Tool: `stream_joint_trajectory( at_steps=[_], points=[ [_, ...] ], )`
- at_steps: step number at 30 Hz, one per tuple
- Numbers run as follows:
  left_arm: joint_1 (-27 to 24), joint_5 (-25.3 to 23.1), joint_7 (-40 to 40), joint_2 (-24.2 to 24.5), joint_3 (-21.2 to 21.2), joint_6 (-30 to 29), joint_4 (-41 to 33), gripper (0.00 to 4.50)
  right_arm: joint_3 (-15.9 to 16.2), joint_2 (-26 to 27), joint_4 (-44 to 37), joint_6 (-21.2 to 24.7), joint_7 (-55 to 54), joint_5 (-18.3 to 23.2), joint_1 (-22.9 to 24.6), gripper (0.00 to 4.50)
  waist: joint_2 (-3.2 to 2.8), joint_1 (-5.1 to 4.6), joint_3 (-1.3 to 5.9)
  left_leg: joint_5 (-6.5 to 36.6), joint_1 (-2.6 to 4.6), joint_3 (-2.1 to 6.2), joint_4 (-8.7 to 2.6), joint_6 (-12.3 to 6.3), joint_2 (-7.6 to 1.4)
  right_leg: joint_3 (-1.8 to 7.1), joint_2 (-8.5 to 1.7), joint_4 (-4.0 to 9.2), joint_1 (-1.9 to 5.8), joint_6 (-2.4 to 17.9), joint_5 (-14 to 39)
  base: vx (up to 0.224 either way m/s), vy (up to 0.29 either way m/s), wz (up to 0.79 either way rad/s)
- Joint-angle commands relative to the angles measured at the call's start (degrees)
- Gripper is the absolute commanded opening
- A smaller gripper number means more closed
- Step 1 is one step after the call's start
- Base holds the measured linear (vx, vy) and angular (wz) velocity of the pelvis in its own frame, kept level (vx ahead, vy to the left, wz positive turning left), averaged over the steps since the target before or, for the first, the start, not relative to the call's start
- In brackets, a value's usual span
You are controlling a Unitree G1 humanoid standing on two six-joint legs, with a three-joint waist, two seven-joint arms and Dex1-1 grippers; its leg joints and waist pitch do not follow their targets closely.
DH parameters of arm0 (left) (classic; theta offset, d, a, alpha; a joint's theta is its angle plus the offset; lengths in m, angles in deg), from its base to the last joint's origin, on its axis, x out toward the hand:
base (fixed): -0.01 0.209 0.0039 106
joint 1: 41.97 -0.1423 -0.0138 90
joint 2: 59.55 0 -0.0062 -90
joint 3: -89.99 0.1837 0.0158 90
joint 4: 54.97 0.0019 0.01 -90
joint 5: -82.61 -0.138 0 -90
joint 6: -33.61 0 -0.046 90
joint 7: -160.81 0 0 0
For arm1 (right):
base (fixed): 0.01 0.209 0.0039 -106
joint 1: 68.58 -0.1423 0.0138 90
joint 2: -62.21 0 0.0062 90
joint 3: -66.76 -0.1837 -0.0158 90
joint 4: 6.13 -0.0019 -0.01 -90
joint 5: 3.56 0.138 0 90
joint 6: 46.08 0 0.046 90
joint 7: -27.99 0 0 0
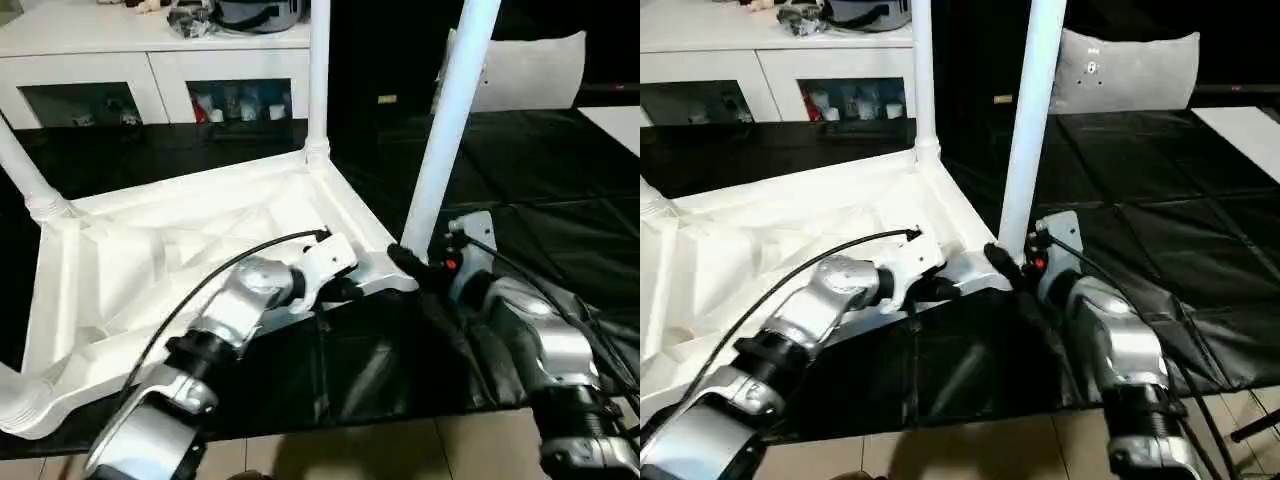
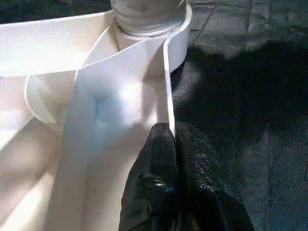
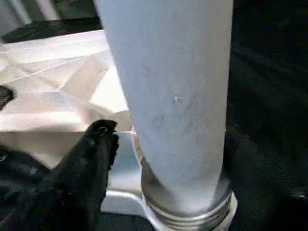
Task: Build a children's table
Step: Rotate leg to tighten
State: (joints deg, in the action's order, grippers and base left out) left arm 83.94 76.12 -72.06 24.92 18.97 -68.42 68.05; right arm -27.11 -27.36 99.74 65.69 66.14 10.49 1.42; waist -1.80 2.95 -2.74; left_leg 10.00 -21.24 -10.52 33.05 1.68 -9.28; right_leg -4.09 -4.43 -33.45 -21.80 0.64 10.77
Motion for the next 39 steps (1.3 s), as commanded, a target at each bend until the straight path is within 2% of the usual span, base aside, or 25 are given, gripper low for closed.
stream_joint_trajectory(
  at_steps=[1,2,3,5,6,7,8,10,11,13,15,18,19,20,22,24,27,28,31,35,37,39],
  points=[
    [-0.48,-0.24,-3.34,1.96,1.0,3.05,-1.24,0.0,1.4,-1.46,-0.82,-0.14,3.89,0.92,1.19,3.98,0.69,0.56,3.28,14.76,0.5,1.76,-4.11,-2.98,-3.97,3.0,-5.16,4.66,1.99,10.89,15.78,0.0,0.0,0.0],
    [-0.68,0.0,-4.82,2.61,1.31,4.33,-1.44,0.0,1.73,-2.33,-1.25,-0.24,5.57,1.19,1.56,3.98,0.84,0.77,3.39,13.04,0.5,1.57,-3.86,-3.49,-3.95,3.03,-5.1,4.39,2.03,11.34,13.78,0.0,0.0,0.0],
    [-0.96,0.37,-7.61,4.03,2.13,6.97,-1.67,0.0,2.73,-4.03,-1.48,-3.01,7.55,0.2,2.03,3.98,0.81,0.97,3.47,12.07,0.42,1.58,-3.79,-3.89,-3.94,2.99,-5.15,4.26,2.18,11.62,12.64,0.0,0.0,0.0],
    [-1.07,0.65,-9.92,5.26,2.85,9.12,-1.68,0.0,3.78,-5.62,-1.78,-5.76,9.91,-0.4,2.44,4.15,0.63,1.5,3.81,8.5,0.36,1.5,-3.49,-4.85,-4.14,2.91,-4.99,3.34,2.23,12.83,6.28,0.0,0.0,0.0],
    [-0.86,0.07,-11.35,6.34,3.7,10.48,-1.15,0.0,4.18,-7.11,-2.28,-5.17,12.58,0.31,2.59,4.25,0.63,1.62,3.97,6.83,0.34,1.41,-3.31,-5.62,-4.14,2.83,-4.82,2.89,2.35,13.71,2.68,0.0,0.0,0.0],
    [-0.58,-0.7,-12.49,7.31,4.55,11.92,-0.45,0.0,4.47,-8.59,-2.67,-4.46,15.96,1.31,2.67,4.25,0.58,1.77,4.0,6.38,0.37,1.41,-3.23,-6.11,-4.12,2.75,-4.68,2.71,2.37,14.2,1.42,0.0,0.0,0.0],
    [-0.37,-1.24,-13.78,8.16,5.3,13.32,0.11,0.0,4.87,-9.96,-2.84,-4.68,18.93,1.77,2.71,4.25,0.43,2.58,4.11,5.82,0.46,1.33,-3.0,-7.3,-4.38,2.64,-4.65,2.41,2.38,14.71,-0.47,0.0,0.0,0.0],
    [-0.14,-1.53,-16.41,9.4,6.32,15.46,0.65,0.0,5.34,-11.81,-2.46,-5.65,22.72,1.85,2.47,4.25,0.39,2.85,4.15,5.3,0.44,1.28,-2.86,-7.81,-4.54,2.62,-4.69,2.17,2.26,15.13,-1.59,0.0,0.0,0.0],
    [0.0,-1.41,-17.68,9.82,6.63,16.52,0.82,0.0,5.56,-12.6,-2.0,-6.3,24.24,1.67,2.14,4.25,0.28,3.09,4.08,5.52,0.29,1.26,-2.84,-7.77,-4.61,2.57,-4.77,2.16,2.19,15.23,-1.06,0.0,0.0,0.0],
    [0.3,-1.16,-19.88,10.37,7.02,18.2,1.11,0.0,6.27,-14.04,-1.18,-7.94,27.21,1.29,1.56,4.25,0.43,3.23,3.83,7.58,0.26,1.23,-2.91,-6.92,-4.57,2.6,-4.82,2.4,2.09,15.12,1.87,0.0,0.0,0.0],
    [0.53,-1.03,-21.79,10.83,7.57,19.3,1.24,0.0,6.81,-14.93,-1.08,-8.51,29.86,1.9,1.34,4.25,0.47,3.66,3.53,11.17,0.49,1.18,-3.11,-5.13,-4.57,2.75,-5.08,3.05,1.89,14.28,8.39,0.0,0.0,0.0],
    [0.97,-1.09,-23.55,11.31,8.48,20.96,1.69,0.0,8.0,-16.03,-1.64,-7.05,33.85,3.77,1.24,4.25,0.42,3.87,3.33,14.28,0.74,1.35,-3.44,-3.33,-4.79,2.82,-5.14,3.58,1.74,12.88,14.47,0.0,0.0,0.0],
    [1.08,-0.94,-23.93,11.34,8.6,21.3,1.9,0.0,8.3,-16.23,-1.72,-6.68,34.63,4.01,1.21,3.99,0.4,3.85,3.27,14.72,0.78,1.37,-3.51,-3.06,-4.8,2.82,-5.06,3.62,1.65,12.7,15.05,0.0,0.0,0.0],
    [1.2,-0.79,-24.56,11.44,8.81,21.32,1.94,0.0,8.78,-16.43,-2.08,-5.18,35.82,4.71,1.29,3.9,0.36,3.89,3.22,15.81,1.02,1.4,-3.63,-2.56,-4.88,2.87,-5.1,3.79,1.54,12.56,16.16,0.0,0.0,0.0],
    [1.58,-0.96,-25.47,11.69,9.33,21.92,2.31,0.0,9.66,-16.33,-2.74,-2.88,37.78,5.83,1.49,3.85,0.41,3.89,3.12,17.02,1.0,1.47,-3.78,-1.98,-4.86,2.91,-5.12,3.86,1.55,12.43,17.44,0.0,0.0,0.0],
    [1.66,-1.0,-25.7,11.65,9.27,22.29,2.6,0.0,9.7,-16.17,-2.56,-2.96,38.05,5.86,1.44,3.56,0.49,3.95,3.22,16.81,0.99,1.51,-3.77,-1.8,-4.83,2.95,-5.2,3.83,1.63,12.22,17.44,0.0,0.0,0.0],
    [1.67,-0.85,-26.23,11.3,8.95,23.03,3.1,0.0,10.3,-15.49,-1.64,-3.29,38.59,5.68,1.25,3.37,0.66,4.2,3.44,14.52,0.83,1.46,-3.59,-2.01,-4.74,2.95,-5.31,3.59,1.71,12.39,15.3,0.0,0.0,0.0],
    [1.66,-0.82,-26.29,11.31,8.95,23.06,3.12,0.0,10.37,-15.48,-1.65,-3.23,38.64,5.7,1.27,3.12,0.63,4.3,3.55,13.57,0.77,1.44,-3.49,-2.23,-4.73,2.93,-5.29,3.42,1.79,12.55,14.08,0.0,0.0,0.0],
    [1.7,-0.57,-26.47,11.35,8.96,23.15,3.27,0.0,10.74,-15.71,-1.86,-2.49,39.0,6.14,1.35,2.98,0.6,4.48,3.67,12.06,0.76,1.34,-3.33,-2.86,-4.72,2.88,-5.2,3.11,1.81,13.25,11.31,0.0,0.0,0.0],
    [1.8,-0.62,-26.34,11.3,9.03,23.35,3.66,0.0,10.79,-15.87,-2.28,-1.82,39.21,6.27,1.65,2.62,0.56,4.86,3.6,12.16,0.81,1.32,-3.32,-2.97,-4.74,2.84,-5.21,3.21,1.78,13.14,12.17,0.0,0.0,0.0],
    [1.78,-0.67,-26.27,11.2,8.95,23.42,3.86,0.0,10.78,-15.81,-2.37,-1.85,39.02,6.21,1.82,2.39,0.39,4.98,3.56,13.02,0.87,1.38,-3.42,-2.44,-4.78,2.85,-5.26,3.32,1.74,12.78,13.55,0.0,0.0,0.0],
    [1.69,-0.64,-26.17,11.12,8.83,23.22,3.86,0.0,10.79,-15.73,-2.54,-1.73,38.86,6.27,1.99,2.31,0.49,4.94,3.56,13.45,0.91,1.41,-3.48,-2.18,-4.8,2.85,-5.25,3.38,1.75,12.61,13.99,0.0,0.0,0.0]
  ],
)
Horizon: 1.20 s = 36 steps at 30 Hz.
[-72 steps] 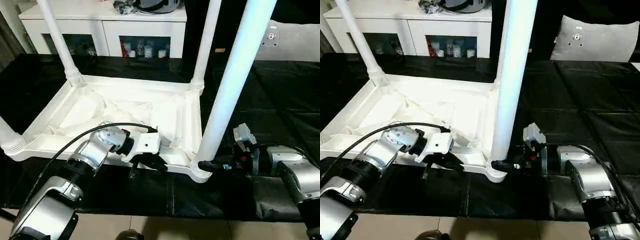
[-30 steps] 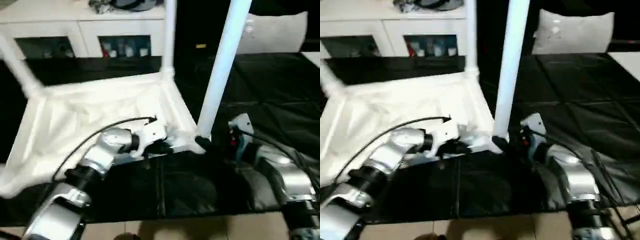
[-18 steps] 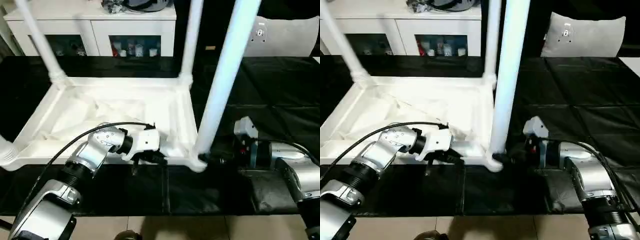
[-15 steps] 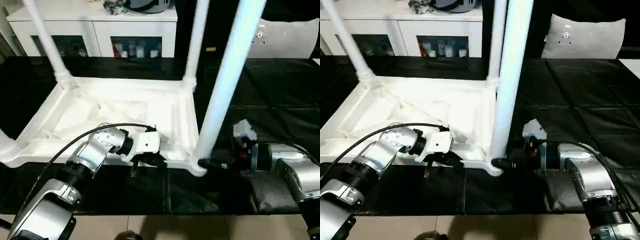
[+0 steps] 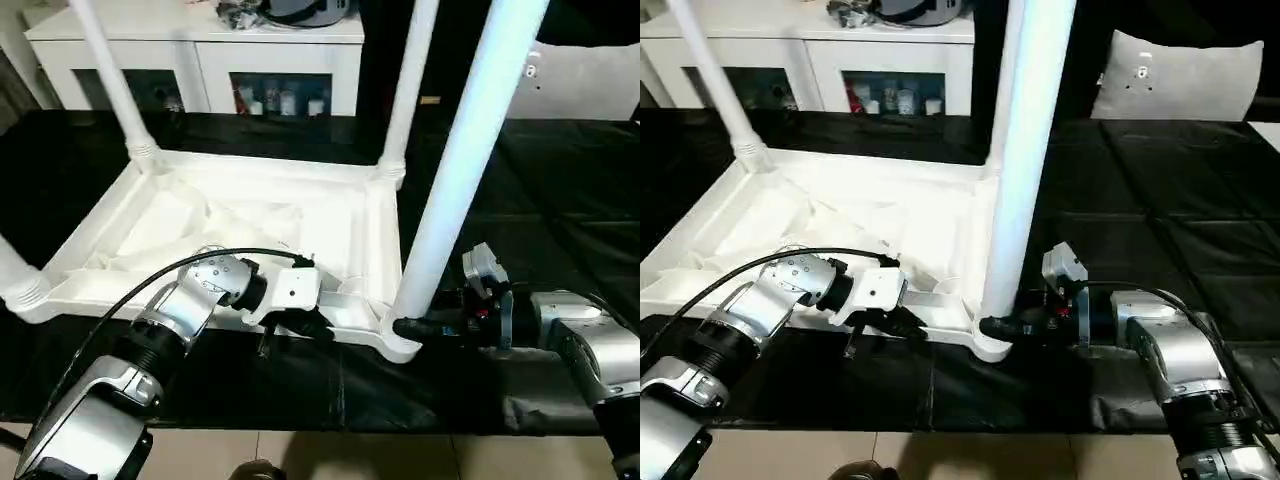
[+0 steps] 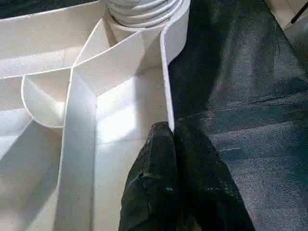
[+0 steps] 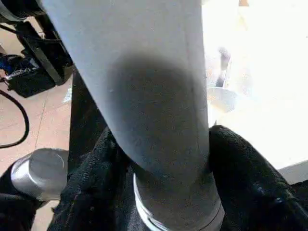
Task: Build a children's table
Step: Rotate leg to tighten
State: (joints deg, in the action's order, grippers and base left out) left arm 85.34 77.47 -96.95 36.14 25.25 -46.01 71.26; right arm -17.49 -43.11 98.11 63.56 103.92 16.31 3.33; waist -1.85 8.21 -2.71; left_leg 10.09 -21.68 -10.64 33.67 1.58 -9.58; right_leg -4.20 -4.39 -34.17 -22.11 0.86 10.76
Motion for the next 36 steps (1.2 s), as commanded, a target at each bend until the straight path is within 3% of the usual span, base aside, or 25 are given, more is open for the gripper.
stream_joint_trajectory(
  at_steps=[1,5,8,11,14,16,17,19,21,22,23,24,25,27,29,35,36],
  points=[
    [0.08,-1.81,-1.01,-0.24,2.25,0.2,0.55,0.0,1.2,0.17,-1.36,0.71,0.88,0.72,0.46,2.21,0.55,-0.3,3.54,13.51,1.39,1.53,-4.09,-1.88,-4.5,2.98,-5.33,4.13,2.05,12.25,14.19,0.0,0.0,0.0],
    [-0.35,-1.18,1.15,-1.08,1.05,-4.3,-0.03,0.0,0.87,1.25,-3.12,1.95,-1.77,0.98,1.41,2.1,0.59,-0.32,3.34,14.21,1.44,1.56,-4.25,-1.71,-4.48,2.98,-5.33,4.27,2.0,12.1,15.5,0.0,0.0,0.0],
    [-0.6,0.54,4.85,-3.52,-1.17,-12.55,-1.38,0.0,0.19,4.25,-4.38,4.1,-9.85,-0.77,1.34,2.07,0.61,-0.59,2.94,16.4,1.63,1.61,-4.58,-0.68,-4.42,3.11,-5.43,4.79,1.95,10.87,20.84,0.0,0.0,0.0],
    [-0.2,0.48,9.23,-5.69,-2.41,-16.43,-1.52,0.0,-0.92,7.67,-2.93,5.12,-18.01,-2.9,0.08,2.04,0.58,-1.33,2.64,20.06,2.16,2.09,-4.74,1.19,-4.1,3.0,-5.69,5.65,1.47,8.68,28.98,0.0,0.0,0.0],
    [0.67,0.13,14.61,-8.36,-3.73,-20.38,-0.99,0.0,-2.66,11.32,-0.43,6.33,-26.6,-4.5,-1.81,2.03,0.58,-2.86,2.54,22.17,2.03,2.48,-4.86,2.16,-3.86,2.73,-5.47,5.99,1.35,7.02,32.4,0.0,0.0,0.0],
    [2.33,-0.97,23.06,-12.89,-5.24,-26.82,0.1,0.0,-5.76,16.62,2.98,9.83,-40.1,-6.57,-4.87,2.01,0.55,-4.28,2.51,24.08,2.11,2.8,-4.84,3.15,-3.58,2.44,-5.24,6.11,1.08,6.8,32.85,-0.027,0.022,-0.06],
    [2.61,-1.16,24.34,-13.56,-5.45,-27.32,0.48,0.0,-6.0,17.21,3.47,9.72,-41.53,-6.9,-5.26,2.0,0.16,-4.7,2.51,24.58,1.88,2.99,-4.9,2.9,-3.4,2.31,-5.32,6.29,1.32,6.23,32.8,0.0,0.0,0.0],
    [3.09,-1.41,26.81,-14.96,-5.97,-28.4,1.02,0.0,-6.51,18.45,4.35,9.28,-44.05,-7.34,-6.0,2.0,0.42,-5.31,2.74,24.46,1.98,2.75,-4.81,2.12,-3.39,2.42,-5.28,6.62,1.28,6.53,30.69,0.0,0.0,0.0],
    [3.54,-2.16,31.32,-18.38,-6.25,-30.09,1.04,0.0,-7.71,21.42,7.44,5.13,-46.56,-6.89,-7.61,2.0,0.27,-5.66,2.91,23.23,1.69,2.5,-4.79,1.45,-3.38,2.56,-5.2,6.47,1.35,7.7,27.07,0.0,0.0,0.0],
    [3.47,-2.19,31.23,-18.58,-6.12,-30.17,0.85,0.0,-7.82,21.65,7.66,4.94,-45.98,-6.41,-7.67,2.34,0.46,-5.5,2.96,22.34,1.79,2.26,-4.61,0.61,-3.28,2.63,-5.16,6.57,1.35,8.23,25.46,0.0,0.0,0.0],
    [3.46,-2.2,31.26,-18.6,-6.14,-30.16,0.83,0.0,-7.83,21.68,7.66,4.86,-46.02,-6.43,-7.66,2.34,0.46,-5.5,2.96,22.34,1.79,2.26,-4.61,0.61,-3.28,2.63,-5.16,6.57,1.35,8.23,25.46,0.0,0.0,0.0],
    [3.39,-2.21,31.59,-18.77,-6.34,-30.08,0.64,0.0,-7.94,21.97,7.6,3.99,-46.45,-6.73,-7.54,2.55,0.46,-5.47,2.9,20.8,1.42,2.21,-4.73,-0.26,-3.3,2.72,-5.06,6.34,1.65,8.7,23.59,0.0,0.0,0.0],
    [3.33,-2.43,31.85,-18.54,-6.59,-29.93,0.33,0.0,-8.11,22.4,6.97,3.34,-47.05,-7.44,-7.2,2.68,0.42,-5.41,3.07,19.06,1.35,2.05,-4.73,-0.92,-3.43,2.81,-5.0,6.05,1.74,9.43,20.92,0.0,0.0,0.0],
    [3.27,-2.75,31.63,-17.78,-6.53,-29.21,0.25,0.0,-8.13,22.29,6.33,3.6,-46.46,-7.52,-6.81,2.71,0.57,-5.36,3.1,18.1,1.23,1.98,-4.72,-1.39,-3.42,2.82,-4.9,5.88,1.89,9.91,19.61,0.0,0.0,0.0],
    [2.98,-2.95,30.71,-16.46,-6.3,-27.65,0.12,0.0,-8.1,21.33,5.73,2.93,-45.08,-7.37,-6.18,3.02,0.44,-5.22,3.11,17.58,1.21,1.9,-4.67,-1.69,-3.41,2.83,-4.95,5.86,1.97,10.14,19.57,0.0,0.0,0.0],
    [1.49,-4.24,26.83,-12.02,-4.34,-22.52,-0.09,0.0,-8.64,17.19,5.23,-0.73,-38.69,-6.17,-4.64,3.38,0.41,-4.63,3.39,14.29,1.12,1.63,-4.48,-2.84,-3.59,2.88,-4.94,5.36,2.29,11.15,15.07,0.0,0.0,0.0],
    [1.06,-4.0,24.93,-10.36,-4.35,-20.27,0.1,0.0,-8.31,14.25,4.52,-2.24,-34.36,-5.91,-3.71,3.49,0.37,-4.42,3.43,13.68,1.12,1.58,-4.44,-3.09,-3.63,2.84,-4.97,5.33,2.35,11.47,14.34,0.0,0.0,0.0]
  ],
)
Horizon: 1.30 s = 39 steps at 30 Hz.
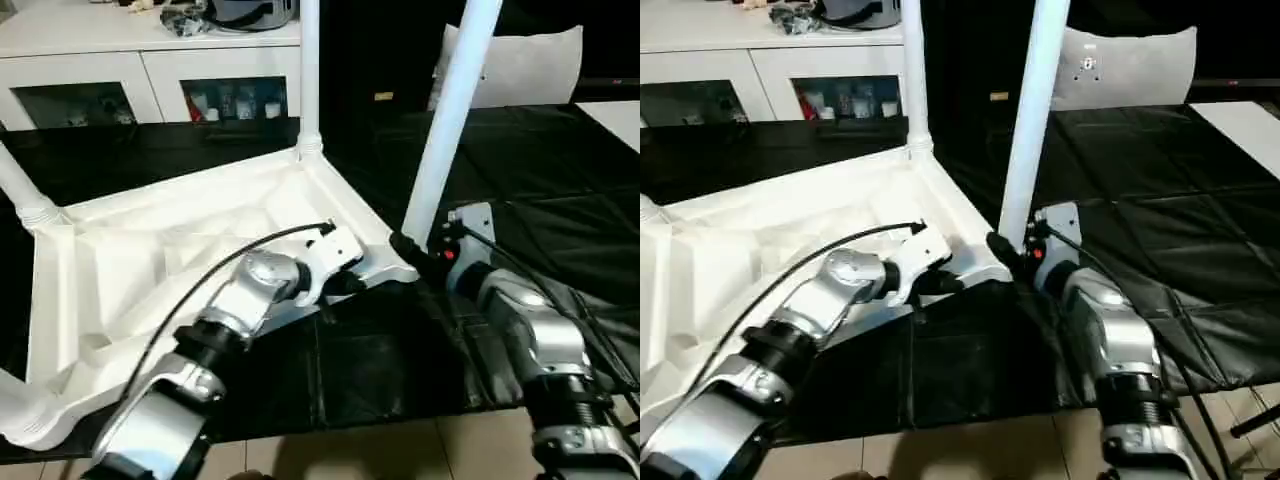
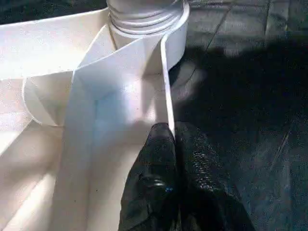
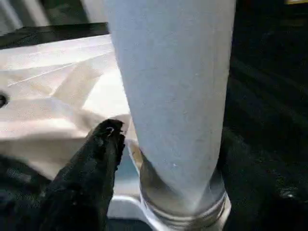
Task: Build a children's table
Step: Rotate leg to tighten
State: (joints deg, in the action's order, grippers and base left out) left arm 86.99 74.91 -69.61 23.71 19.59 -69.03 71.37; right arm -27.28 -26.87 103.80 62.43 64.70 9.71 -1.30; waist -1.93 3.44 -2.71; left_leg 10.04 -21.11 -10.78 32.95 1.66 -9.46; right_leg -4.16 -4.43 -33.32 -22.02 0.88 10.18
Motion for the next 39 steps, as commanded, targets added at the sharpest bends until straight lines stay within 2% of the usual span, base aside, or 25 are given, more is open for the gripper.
stream_joint_trajectory(
  at_steps=[1,3,4,5,6,7,13,14,16,17,19,21,24,25,26,30,34,37,39],
  points=[
    [-0.75,-1.28,-3.4,2.76,1.34,4.26,0.04,0.0,1.76,-3.28,-1.54,-1.57,6.71,0.72,1.33,3.49,0.5,0.59,3.48,13.32,0.52,1.74,-3.64,-3.52,-3.78,2.76,-4.84,4.38,2.41,11.49,13.99,0.0,0.0,0.0],
    [-1.01,-0.86,-5.41,3.8,1.47,5.19,-0.05,0.0,2.4,-5.39,-2.4,-1.89,10.2,0.91,2.09,3.66,0.37,0.72,3.53,12.08,0.46,1.72,-3.62,-4.04,-3.89,2.77,-4.79,3.98,2.49,12.09,11.48,0.0,0.0,0.0],
    [-1.4,-0.35,-8.69,5.31,2.21,8.87,-0.18,0.0,3.12,-7.69,-3.35,-2.22,13.99,1.07,2.8,3.66,0.34,0.76,3.55,11.93,0.47,1.7,-3.6,-4.35,-3.94,2.7,-4.73,3.89,2.51,12.44,10.72,0.0,0.0,0.0],
    [-1.4,-0.35,-8.69,5.31,2.21,8.87,-0.18,0.0,3.12,-7.69,-3.35,-2.22,13.99,1.07,2.8,3.76,0.34,0.76,3.55,11.93,0.47,1.7,-3.6,-4.35,-3.94,2.7,-4.73,3.89,2.51,12.44,10.72,0.0,0.0,0.0],
    [-1.77,0.09,-12.46,7.19,3.2,10.97,-0.52,0.0,3.96,-10.34,-4.31,-2.19,18.31,1.43,3.47,3.95,0.35,0.95,3.58,12.06,0.52,1.64,-3.57,-4.49,-4.0,2.63,-4.74,3.84,2.55,12.92,10.5,0.0,0.0,0.0],
    [-1.86,0.09,-14.17,8.0,3.78,12.34,-0.68,0.0,4.22,-11.35,-4.48,-2.27,19.93,1.56,3.59,3.95,0.28,1.25,3.52,11.84,0.52,1.57,-3.56,-4.63,-4.14,2.67,-4.73,3.75,2.52,13.1,10.26,0.0,0.0,0.0],
    [-1.84,0.13,-22.02,11.59,6.51,17.75,-0.81,0.0,6.3,-16.05,-3.91,-4.55,29.8,2.63,3.73,3.95,0.41,2.38,3.39,13.83,0.96,1.36,-3.62,-3.75,-4.37,2.76,-4.99,3.96,2.19,12.95,14.07,0.0,0.0,0.0],
    [-1.89,0.25,-23.75,12.11,6.99,18.62,-0.98,0.0,6.78,-16.69,-3.82,-4.88,31.71,2.89,3.61,3.68,1.01,2.53,3.36,13.58,0.85,1.28,-3.66,-3.74,-4.41,2.78,-4.96,3.96,2.25,12.59,14.47,0.0,0.0,0.0],
    [-1.91,0.51,-26.15,12.66,7.5,20.05,-1.24,0.0,7.41,-17.33,-3.9,-4.59,34.6,3.54,3.37,3.6,0.65,3.05,3.4,12.99,0.99,1.29,-3.64,-3.77,-4.51,2.84,-5.05,3.84,2.1,12.53,14.51,0.0,0.0,0.0],
    [-1.89,0.73,-27.29,12.87,7.71,20.5,-1.38,0.0,7.8,-17.6,-4.14,-4.36,36.06,3.89,3.32,3.6,0.92,3.12,3.46,12.77,1.06,1.23,-3.6,-3.81,-4.52,2.84,-5.0,3.76,2.08,12.63,14.11,0.0,0.0,0.0],
    [-1.84,0.93,-28.03,13.0,7.87,20.82,-1.47,0.0,8.11,-17.77,-4.39,-4.19,37.13,4.16,3.32,3.41,0.79,3.4,3.47,12.41,0.99,1.22,-3.56,-3.9,-4.51,2.85,-5.11,3.65,2.08,12.85,13.83,0.0,0.0,0.0],
    [-1.68,1.37,-29.45,13.09,8.28,21.42,-1.81,0.0,9.14,-17.82,-5.24,-4.1,39.57,4.75,3.44,3.16,0.99,3.62,3.53,11.78,0.96,1.2,-3.52,-4.06,-4.54,2.83,-5.13,3.55,2.11,13.0,13.35,0.0,0.0,0.0],
    [-1.57,1.61,-30.42,12.86,8.58,22.09,-2.05,0.0,10.42,-17.52,-5.43,-3.86,41.08,5.1,3.3,3.07,0.98,4.09,3.53,11.46,1.08,1.2,-3.52,-4.12,-4.64,2.85,-5.16,3.51,1.98,12.82,13.55,0.0,0.0,0.0],
    [-1.57,1.61,-30.42,12.86,8.58,22.09,-2.05,0.0,10.42,-17.52,-5.43,-3.86,41.08,5.1,3.3,2.76,0.97,4.2,3.54,11.5,1.08,1.16,-3.48,-4.08,-4.59,2.87,-5.17,3.54,1.97,12.77,13.85,0.0,0.0,0.0],
    [-1.62,1.62,-30.71,12.61,8.66,22.32,-2.09,0.0,11.0,-17.14,-5.08,-4.29,41.44,4.91,3.15,2.76,0.93,4.41,3.54,11.44,1.17,1.13,-3.49,-3.84,-4.61,2.91,-5.18,3.59,1.88,12.64,14.2,0.0,0.0,0.0],
    [-1.71,1.61,-30.98,12.3,8.66,22.52,-2.06,0.0,11.71,-16.32,-4.17,-4.52,41.94,4.36,2.85,2.5,0.99,4.54,3.6,11.42,1.07,1.22,-3.52,-3.54,-4.61,2.87,-5.22,3.48,1.95,12.41,14.12,0.0,0.0,0.0],
    [-1.8,1.66,-31.08,12.56,8.57,22.56,-1.94,0.0,12.27,-16.46,-3.9,-3.07,42.9,5.02,2.79,2.04,1.05,4.6,3.63,10.99,1.06,1.19,-3.48,-3.55,-4.55,2.86,-5.16,3.38,1.96,12.33,13.6,0.0,0.0,0.0],
    [-1.91,1.77,-30.99,12.57,8.35,21.91,-1.89,0.0,12.23,-16.54,-4.37,-2.15,43.09,5.72,3.01,2.03,1.11,4.64,3.68,10.81,1.06,1.19,-3.43,-3.59,-4.54,2.85,-5.18,3.37,2.0,12.21,13.86,0.0,0.0,0.0],
    [-2.14,2.46,-29.21,11.6,7.07,18.16,-1.79,0.0,10.91,-15.5,-6.19,0.84,41.8,8.19,3.67,2.01,0.98,4.55,3.65,10.4,1.07,1.12,-3.42,-3.69,-4.54,2.89,-5.09,3.3,2.03,12.46,13.29,0.0,0.0,0.0]
  ],
)
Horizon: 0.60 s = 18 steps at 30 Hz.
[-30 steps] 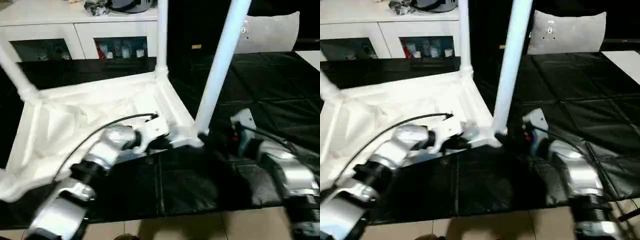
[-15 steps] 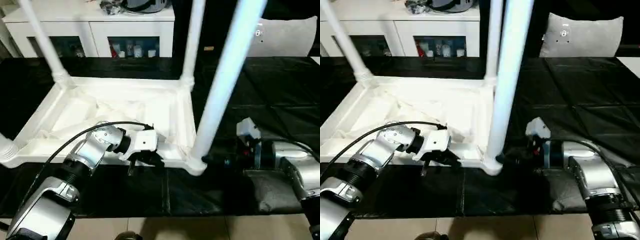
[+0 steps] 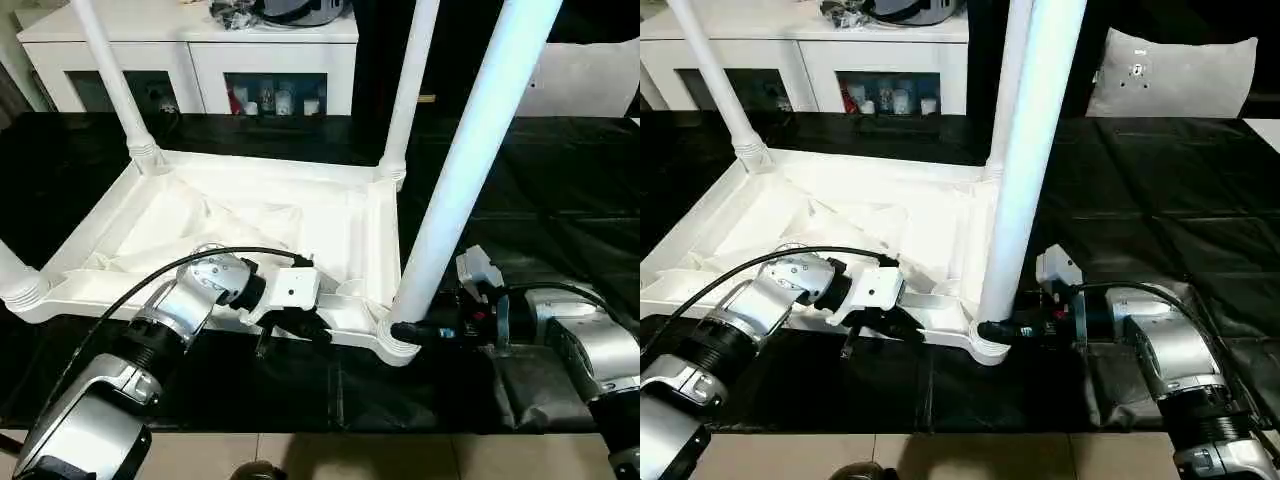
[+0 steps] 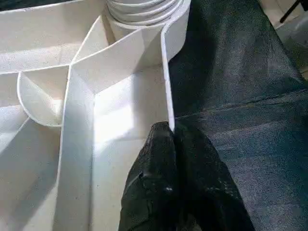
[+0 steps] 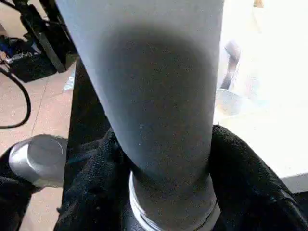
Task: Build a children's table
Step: Rotate leg to tighten
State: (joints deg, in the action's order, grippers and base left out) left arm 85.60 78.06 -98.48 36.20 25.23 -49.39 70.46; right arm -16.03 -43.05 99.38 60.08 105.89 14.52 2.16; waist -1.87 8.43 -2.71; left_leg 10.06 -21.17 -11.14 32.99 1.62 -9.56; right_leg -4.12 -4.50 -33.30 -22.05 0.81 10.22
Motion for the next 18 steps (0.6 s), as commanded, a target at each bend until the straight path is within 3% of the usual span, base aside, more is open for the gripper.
stream_joint_trajectory(
  at_steps=[1,3,5,7,10,13,15,16,18],
  points=[
    [-0.7,-0.07,1.84,-1.98,0.24,-3.76,-0.63,0.0,-1.2,1.87,-3.04,4.83,-1.93,4.11,0.52,2.0,1.05,-0.42,3.58,10.58,1.05,1.51,-3.46,-3.65,-4.42,2.83,-5.05,3.37,2.06,12.49,13.74,0.0,0.0,0.0],
    [-0.7,0.4,2.92,-2.58,-0.43,-4.82,-0.54,0.0,-1.6,2.51,-3.74,5.56,-3.39,4.34,0.69,2.0,0.8,-0.36,3.53,11.07,1.18,1.59,-3.54,-3.35,-4.41,2.82,-5.07,3.49,1.96,12.13,15.08,0.0,0.0,0.0],
    [-0.53,0.3,5.17,-3.41,-1.07,-7.14,-0.49,0.0,-2.06,3.8,-3.85,6.31,-6.93,3.54,0.51,2.0,0.98,-0.7,3.24,13.54,1.2,1.64,-3.7,-2.11,-4.25,2.85,-5.17,4.02,1.85,11.13,19.78,0.0,0.0,0.0],
    [0.55,-1.02,15.33,-7.15,-3.32,-15.32,0.55,0.0,-4.22,9.89,-0.58,7.41,-23.53,-1.77,-1.96,2.0,1.02,-1.49,2.87,16.72,1.6,1.97,-3.93,-0.01,-3.94,2.69,-5.2,4.68,1.33,9.45,26.45,0.0,0.0,0.0],
    [1.13,-1.33,19.85,-9.11,-4.55,-18.83,1.06,0.0,-5.08,12.17,0.8,8.94,-29.33,-3.22,-3.11,2.0,1.14,-3.15,2.81,18.75,1.56,2.4,-3.97,1.19,-3.63,2.47,-5.18,5.32,1.45,7.14,31.13,0.0,0.0,0.0],
    [2.21,-1.84,27.74,-12.8,-6.62,-23.73,1.85,0.0,-7.24,16.41,3.65,11.32,-40.3,-5.45,-5.42,2.0,1.04,-4.35,3.1,17.39,1.15,2.32,-4.01,0.68,-3.6,2.6,-4.89,4.97,1.5,8.56,26.03,0.0,0.0,0.0],
    [2.51,-2.23,30.84,-14.5,-7.27,-25.34,1.71,0.0,-8.1,18.18,5.42,9.92,-43.46,-5.63,-6.46,2.0,1.19,-4.81,3.13,17.25,1.2,2.08,-3.76,0.07,-3.41,2.67,-4.88,5.02,1.44,9.08,24.61,0.0,0.0,0.0],
    [2.6,-2.42,31.59,-15.2,-7.28,-25.74,1.45,0.0,-8.11,18.63,5.74,8.24,-43.15,-5.55,-6.59,2.54,1.22,-4.76,3.2,16.69,1.1,2.03,-3.64,-0.57,-3.4,2.68,-5.0,5.15,1.58,9.16,24.08,0.0,0.0,0.0],
    [2.62,-2.42,31.94,-16.02,-7.27,-25.62,1.12,0.0,-8.1,19.19,5.69,6.51,-42.33,-5.33,-6.46,2.68,1.17,-4.69,3.3,15.03,0.86,1.94,-3.59,-1.64,-3.37,2.75,-4.85,4.92,1.83,9.36,21.78,0.0,0.0,0.0]
  ],
)
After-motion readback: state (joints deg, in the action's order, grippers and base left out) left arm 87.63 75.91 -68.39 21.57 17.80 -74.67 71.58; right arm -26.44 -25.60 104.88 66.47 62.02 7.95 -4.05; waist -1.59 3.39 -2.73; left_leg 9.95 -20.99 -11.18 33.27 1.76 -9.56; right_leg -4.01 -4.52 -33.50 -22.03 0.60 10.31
